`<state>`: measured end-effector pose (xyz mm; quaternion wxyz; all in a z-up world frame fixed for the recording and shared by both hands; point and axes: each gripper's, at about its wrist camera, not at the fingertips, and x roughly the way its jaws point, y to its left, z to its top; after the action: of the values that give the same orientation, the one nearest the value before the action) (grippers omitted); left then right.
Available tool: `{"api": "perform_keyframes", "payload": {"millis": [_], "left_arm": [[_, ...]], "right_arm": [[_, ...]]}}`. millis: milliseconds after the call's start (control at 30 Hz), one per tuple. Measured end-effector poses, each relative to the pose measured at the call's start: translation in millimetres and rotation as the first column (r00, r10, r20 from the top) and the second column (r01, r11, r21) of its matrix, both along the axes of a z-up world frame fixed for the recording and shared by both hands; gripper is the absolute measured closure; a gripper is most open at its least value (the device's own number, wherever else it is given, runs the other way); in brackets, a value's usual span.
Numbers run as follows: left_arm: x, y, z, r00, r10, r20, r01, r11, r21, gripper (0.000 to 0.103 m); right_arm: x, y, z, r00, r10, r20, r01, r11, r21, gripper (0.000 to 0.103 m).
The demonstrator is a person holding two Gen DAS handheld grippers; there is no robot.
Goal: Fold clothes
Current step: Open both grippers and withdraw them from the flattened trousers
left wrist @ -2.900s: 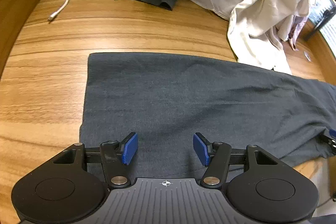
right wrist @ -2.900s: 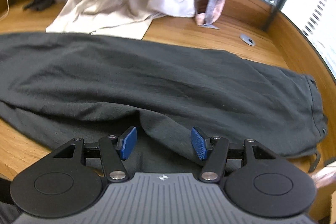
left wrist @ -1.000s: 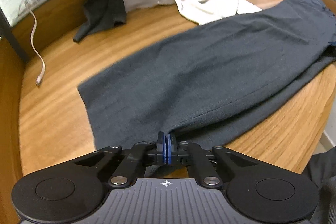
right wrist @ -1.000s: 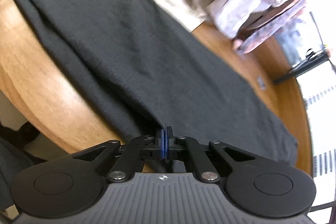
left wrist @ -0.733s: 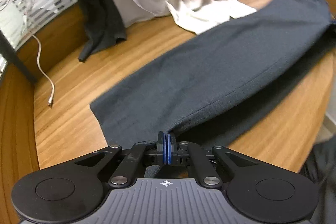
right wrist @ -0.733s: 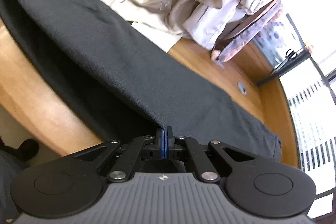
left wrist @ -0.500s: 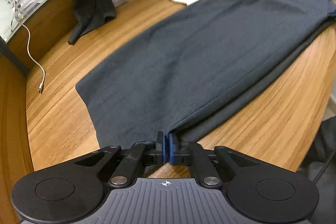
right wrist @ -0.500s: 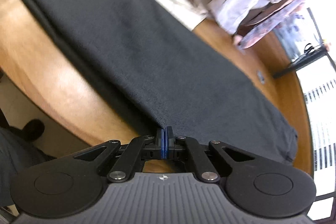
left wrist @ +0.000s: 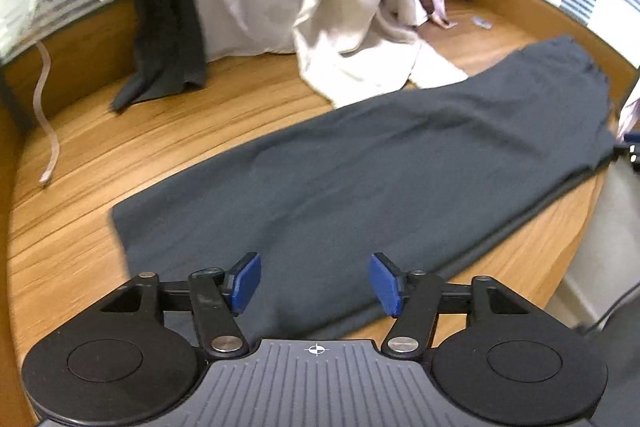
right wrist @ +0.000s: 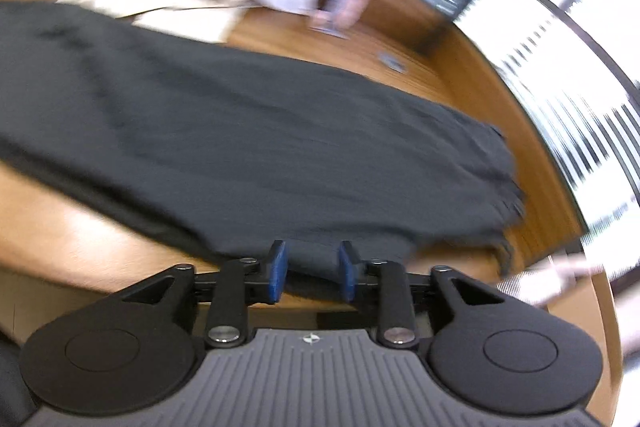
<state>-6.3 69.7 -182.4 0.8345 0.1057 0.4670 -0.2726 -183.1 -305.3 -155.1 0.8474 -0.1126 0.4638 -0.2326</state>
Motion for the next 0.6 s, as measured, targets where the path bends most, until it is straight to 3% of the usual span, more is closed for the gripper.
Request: {"api": "perform_keyframes", "payload": {"millis": [100,267,333,367,400,500,600], "left_arm": [[14.4,-15.3,2.0,1.0,0.01,-0.022,-0.011,0.998,-0.06,0.039],[43.5,-33.2,-9.6,0.994,0.04,-0.098,-0.05,0.994,-0.098,0.039],[50.7,-39.1,-18.6,0.991,0.043,-0.126,-0.052,0.996,-0.067,0.039],[53.5,-41.1,-23.3,0.989,0.042,-0.141,-0.049,0.998,-0.048,0.04],[55.7,-42.1,-27.5,0.987,0.039,-0.153,-0.044,0.999,-0.026,0.04],[61.0,-40.9,-35.3,0.987,0.038,-0.154,-0.031,0.999,0.043,0.04],[63.1,-34.6,-35.2,0.986,0.053,-0.157,-0.047,0.998,0.044,0.04]], "right_arm": [[-9.7,-21.5,-9.0,0.994,-0.112,-0.001,0.112,0.994,0.006,0.065],[-16.0,-51.2,-29.4,0.986,-0.169,0.007,0.169,0.985,0.046,0.065],[-14.3,-62.9,-34.2,0.982,-0.189,0.019,0.187,0.979,0.085,0.073],[-13.4,-68.8,-36.5,0.979,-0.2,0.024,0.196,0.975,0.105,0.091],[-12.0,-73.5,-38.2,0.978,-0.206,0.023,0.203,0.973,0.113,0.099],[-13.0,-80.7,-34.5,0.973,-0.226,0.04,0.22,0.968,0.119,0.1],[-17.4,-81.5,-44.9,0.974,-0.226,-0.005,0.225,0.967,0.117,0.1]]}}
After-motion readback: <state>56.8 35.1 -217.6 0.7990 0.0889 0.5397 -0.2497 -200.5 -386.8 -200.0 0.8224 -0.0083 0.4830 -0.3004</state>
